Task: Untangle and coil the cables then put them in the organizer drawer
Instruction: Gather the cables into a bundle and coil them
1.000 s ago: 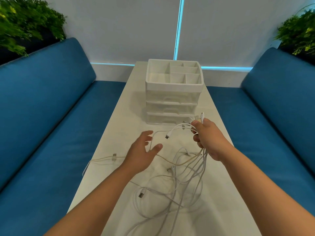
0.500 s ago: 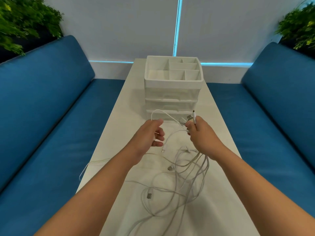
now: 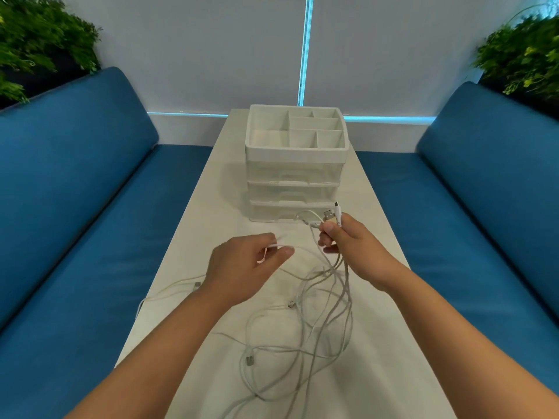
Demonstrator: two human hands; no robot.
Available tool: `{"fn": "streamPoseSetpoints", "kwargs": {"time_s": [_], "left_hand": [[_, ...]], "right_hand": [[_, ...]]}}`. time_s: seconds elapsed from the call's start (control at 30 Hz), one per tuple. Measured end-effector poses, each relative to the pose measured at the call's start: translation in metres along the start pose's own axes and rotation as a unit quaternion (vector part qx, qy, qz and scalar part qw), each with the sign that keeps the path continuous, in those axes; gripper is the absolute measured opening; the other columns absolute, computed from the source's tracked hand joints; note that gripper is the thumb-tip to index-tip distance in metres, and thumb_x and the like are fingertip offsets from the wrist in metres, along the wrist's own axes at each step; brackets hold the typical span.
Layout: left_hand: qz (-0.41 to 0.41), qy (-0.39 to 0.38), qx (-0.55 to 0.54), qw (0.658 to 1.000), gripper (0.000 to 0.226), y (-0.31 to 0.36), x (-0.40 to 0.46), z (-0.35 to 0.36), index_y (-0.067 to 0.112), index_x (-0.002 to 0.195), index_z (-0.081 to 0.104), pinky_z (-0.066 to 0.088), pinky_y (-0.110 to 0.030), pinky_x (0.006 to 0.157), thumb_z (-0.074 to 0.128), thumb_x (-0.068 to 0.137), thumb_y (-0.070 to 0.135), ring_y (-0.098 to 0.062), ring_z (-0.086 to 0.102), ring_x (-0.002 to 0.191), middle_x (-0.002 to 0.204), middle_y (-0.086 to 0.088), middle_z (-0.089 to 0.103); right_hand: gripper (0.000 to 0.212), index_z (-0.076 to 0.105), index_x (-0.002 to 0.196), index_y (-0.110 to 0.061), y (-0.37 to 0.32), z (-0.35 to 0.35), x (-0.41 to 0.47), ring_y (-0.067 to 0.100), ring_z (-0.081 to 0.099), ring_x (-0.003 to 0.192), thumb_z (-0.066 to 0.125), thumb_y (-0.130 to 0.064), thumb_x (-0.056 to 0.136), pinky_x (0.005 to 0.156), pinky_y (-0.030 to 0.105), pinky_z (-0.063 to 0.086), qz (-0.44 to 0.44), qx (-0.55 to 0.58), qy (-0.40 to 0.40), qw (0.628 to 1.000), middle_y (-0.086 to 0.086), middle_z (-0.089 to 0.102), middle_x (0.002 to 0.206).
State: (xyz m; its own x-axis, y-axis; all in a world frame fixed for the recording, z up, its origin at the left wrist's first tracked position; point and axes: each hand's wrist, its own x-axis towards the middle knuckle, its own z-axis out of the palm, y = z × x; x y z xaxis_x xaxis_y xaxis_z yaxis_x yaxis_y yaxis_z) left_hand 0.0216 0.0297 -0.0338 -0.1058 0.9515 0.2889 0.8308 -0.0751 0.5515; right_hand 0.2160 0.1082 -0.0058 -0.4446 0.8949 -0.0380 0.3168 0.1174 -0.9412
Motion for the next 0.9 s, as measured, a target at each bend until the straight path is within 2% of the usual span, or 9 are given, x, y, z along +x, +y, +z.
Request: {"fn": "streamPoseSetpoints", "kwargs": {"time_s": [0.13, 0.23, 0.3, 0.37, 0.43, 0.5, 0.57, 0.7, 0.9], "left_hand": [[0.19, 0.058, 0.082, 0.977, 0.042, -0.012, 0.01, 0.0, 0.022, 0.057, 0.047, 0.026, -0.028, 0.063, 0.054, 0.089, 0.048, -0.011, 0.03, 0.063, 0.059, 0.012, 0.035], [0.242, 0.108, 0.106, 0.958, 0.025, 0.002, 0.016, 0.003, 0.018, 0.071, 0.059, 0.027, -0.028, 0.061, 0.057, 0.084, 0.038, -0.013, 0.034, 0.063, 0.062, 0.008, 0.05], [0.24, 0.142, 0.102, 0.955, 0.017, 0.007, 0.018, 0.004, 0.019, 0.087, 0.058, 0.032, -0.029, 0.061, 0.058, 0.081, 0.035, -0.015, 0.039, 0.061, 0.064, 0.005, 0.053], [0.217, 0.167, 0.085, 0.958, 0.024, 0.007, 0.019, 0.003, 0.023, 0.1, 0.051, 0.035, -0.029, 0.061, 0.059, 0.081, 0.034, -0.017, 0.044, 0.059, 0.066, 0.002, 0.055], [0.208, 0.187, 0.082, 0.956, 0.027, 0.006, 0.02, 0.002, 0.023, 0.105, 0.053, 0.035, -0.03, 0.062, 0.061, 0.083, 0.034, -0.017, 0.045, 0.062, 0.069, 0.001, 0.059], [0.231, 0.208, 0.114, 0.944, 0.015, 0.007, 0.021, 0.001, 0.018, 0.092, 0.063, 0.033, -0.032, 0.061, 0.064, 0.086, 0.032, -0.019, 0.042, 0.064, 0.068, 0.002, 0.059], [0.232, 0.216, 0.137, 0.938, 0.021, 0.007, 0.021, -0.001, 0.016, 0.078, 0.063, 0.031, -0.032, 0.061, 0.064, 0.09, 0.033, -0.021, 0.042, 0.064, 0.067, 0.003, 0.057], [0.188, 0.193, 0.161, 0.949, 0.034, 0.004, 0.015, -0.001, 0.015, 0.072, 0.058, 0.028, -0.032, 0.063, 0.052, 0.093, 0.041, -0.022, 0.042, 0.065, 0.068, 0.002, 0.052], [0.163, 0.143, 0.139, 0.966, 0.042, -0.001, 0.014, 0.0, 0.015, 0.071, 0.055, 0.03, -0.032, 0.06, 0.047, 0.092, 0.051, -0.018, 0.036, 0.065, 0.066, 0.005, 0.05]], "right_hand": [[0.026, 0.052, 0.082, -0.019, -0.007, -0.005, -0.001, 0.005, 0.056, 0.075, 0.039, -0.023, 0.104, 0.074, 0.008, 0.045, -0.011, 0.017, -0.038, 0.999, -0.003, 0.05, 0.075], [0.024, 0.058, 0.089, -0.013, -0.014, 0.004, 0.0, 0.002, 0.052, 0.067, 0.041, -0.021, 0.103, 0.068, 0.008, 0.046, -0.012, 0.042, -0.08, 0.996, -0.002, 0.05, 0.073], [0.024, 0.061, 0.094, -0.009, -0.018, 0.01, 0.003, 0.01, 0.051, 0.071, 0.042, -0.022, 0.103, 0.067, 0.015, 0.048, 0.001, 0.092, -0.081, 0.992, 0.002, 0.05, 0.076], [0.025, 0.059, 0.088, -0.01, -0.023, 0.011, 0.004, 0.014, 0.044, 0.066, 0.043, -0.021, 0.102, 0.064, 0.02, 0.047, 0.017, 0.136, -0.07, 0.988, 0.004, 0.043, 0.071], [0.025, 0.057, 0.085, -0.011, -0.027, 0.012, 0.002, 0.017, 0.042, 0.066, 0.043, -0.022, 0.102, 0.067, 0.026, 0.045, 0.015, 0.117, -0.073, 0.99, 0.007, 0.042, 0.07], [0.026, 0.057, 0.087, -0.009, -0.028, 0.014, 0.001, 0.022, 0.044, 0.071, 0.042, -0.024, 0.102, 0.067, 0.024, 0.046, 0.003, 0.081, -0.084, 0.993, 0.013, 0.044, 0.075], [0.027, 0.056, 0.091, -0.007, -0.029, 0.015, -0.001, 0.023, 0.044, 0.074, 0.04, -0.025, 0.103, 0.067, 0.022, 0.047, -0.005, 0.073, -0.097, 0.993, 0.012, 0.044, 0.079], [0.029, 0.056, 0.094, -0.007, -0.03, 0.01, 0.0, 0.013, 0.053, 0.076, 0.039, -0.028, 0.103, 0.076, 0.025, 0.05, -0.01, 0.017, -0.121, 0.992, 0.006, 0.053, 0.079], [0.027, 0.058, 0.088, -0.012, -0.029, 0.012, -0.002, 0.009, 0.059, 0.078, 0.041, -0.028, 0.102, 0.073, 0.016, 0.051, 0.016, -0.007, -0.117, 0.993, -0.002, 0.062, 0.083]]}}
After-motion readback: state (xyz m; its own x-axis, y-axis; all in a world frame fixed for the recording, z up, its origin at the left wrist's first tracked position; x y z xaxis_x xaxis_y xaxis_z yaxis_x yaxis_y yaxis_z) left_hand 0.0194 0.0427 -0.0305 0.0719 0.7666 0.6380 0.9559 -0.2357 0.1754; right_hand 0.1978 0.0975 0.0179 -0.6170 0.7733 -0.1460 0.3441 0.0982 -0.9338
